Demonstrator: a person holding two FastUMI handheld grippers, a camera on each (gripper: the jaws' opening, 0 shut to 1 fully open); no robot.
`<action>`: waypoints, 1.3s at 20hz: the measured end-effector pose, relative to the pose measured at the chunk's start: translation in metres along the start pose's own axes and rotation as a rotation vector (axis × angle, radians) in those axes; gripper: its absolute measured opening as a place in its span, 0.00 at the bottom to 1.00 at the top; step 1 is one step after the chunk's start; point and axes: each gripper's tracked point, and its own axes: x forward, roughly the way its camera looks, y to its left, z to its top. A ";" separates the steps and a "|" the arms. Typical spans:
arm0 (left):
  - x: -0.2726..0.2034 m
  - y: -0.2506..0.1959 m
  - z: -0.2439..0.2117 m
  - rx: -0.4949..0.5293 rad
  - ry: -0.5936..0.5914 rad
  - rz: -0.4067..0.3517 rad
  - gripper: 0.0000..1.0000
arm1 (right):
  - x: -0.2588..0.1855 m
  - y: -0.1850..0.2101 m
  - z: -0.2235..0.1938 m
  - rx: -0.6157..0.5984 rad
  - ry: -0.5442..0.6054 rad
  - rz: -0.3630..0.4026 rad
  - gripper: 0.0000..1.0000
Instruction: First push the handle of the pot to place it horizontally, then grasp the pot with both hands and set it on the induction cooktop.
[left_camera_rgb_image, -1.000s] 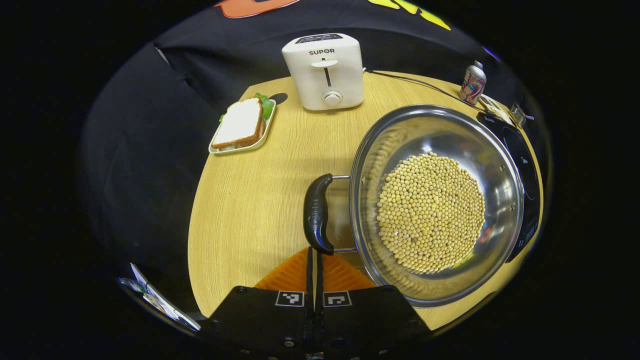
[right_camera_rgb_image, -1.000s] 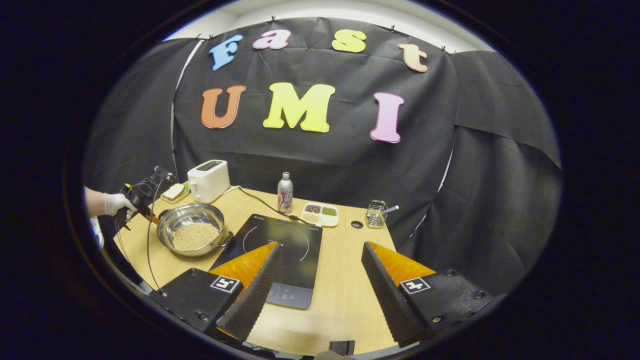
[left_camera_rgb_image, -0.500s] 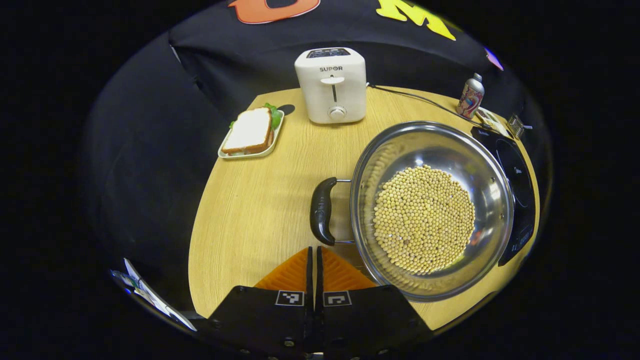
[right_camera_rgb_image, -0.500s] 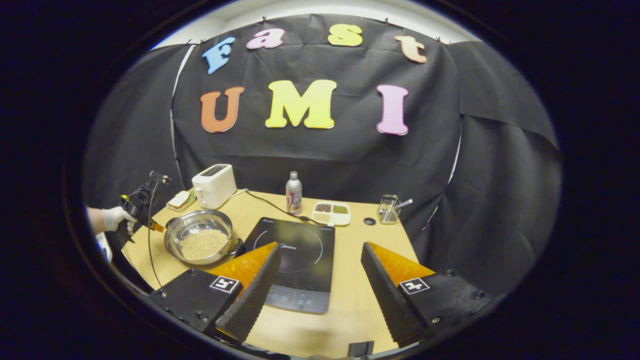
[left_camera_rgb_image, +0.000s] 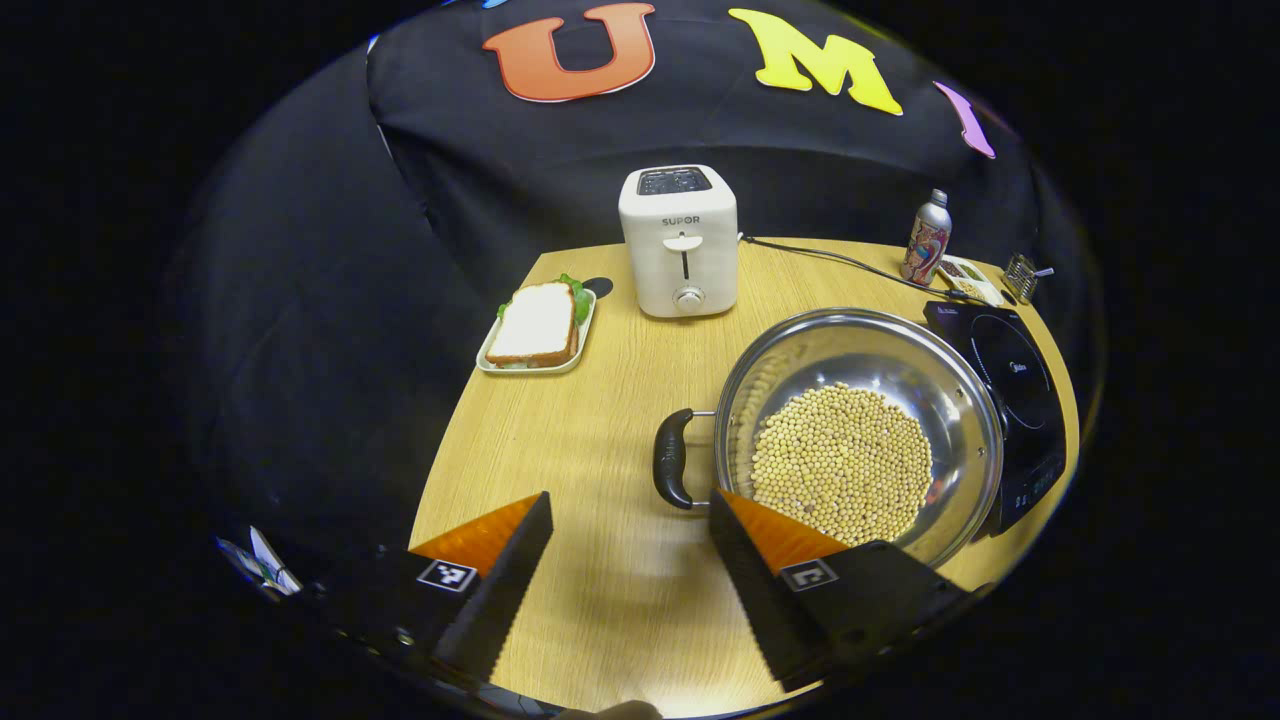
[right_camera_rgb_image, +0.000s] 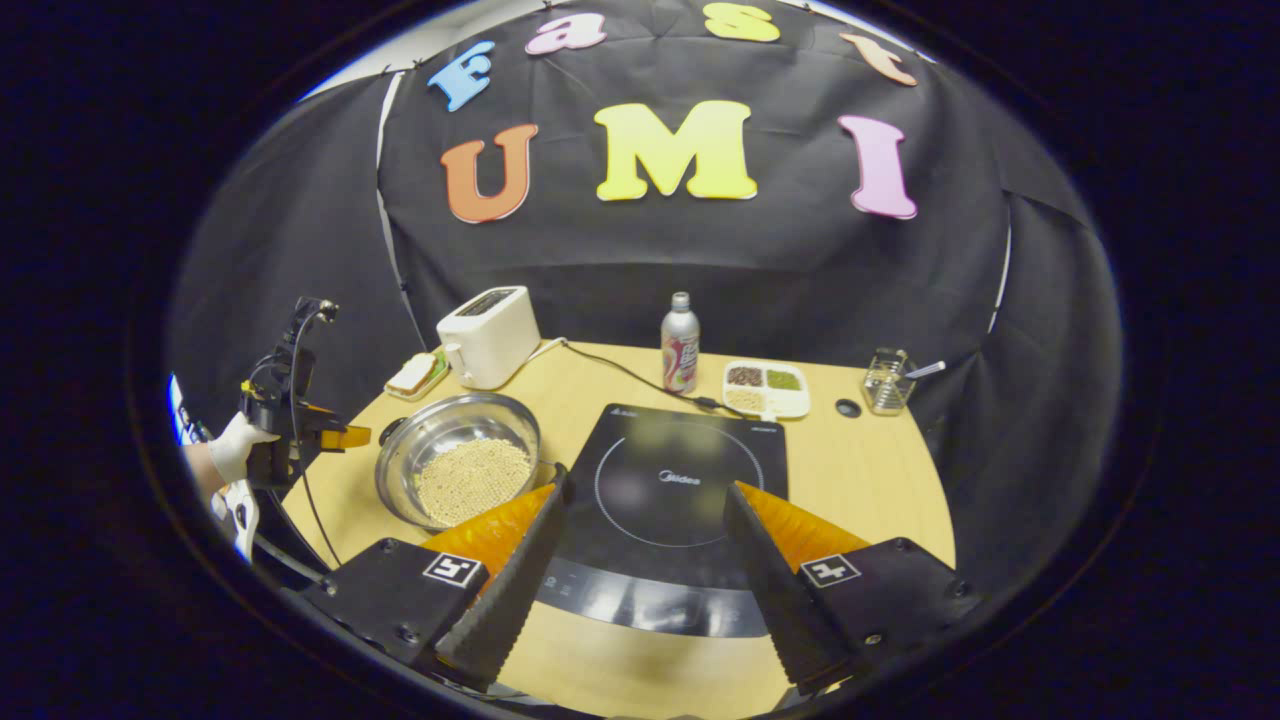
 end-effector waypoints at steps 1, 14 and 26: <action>0.003 -0.002 0.002 0.005 0.002 -0.009 0.97 | 0.012 0.011 -0.004 0.009 0.022 0.018 0.99; 0.067 -0.042 0.003 0.060 0.112 -0.099 0.97 | 0.151 0.093 -0.055 0.118 0.312 -0.001 0.96; 0.094 -0.051 -0.001 0.089 0.222 -0.134 0.72 | 0.177 0.097 -0.071 0.155 0.510 -0.061 0.76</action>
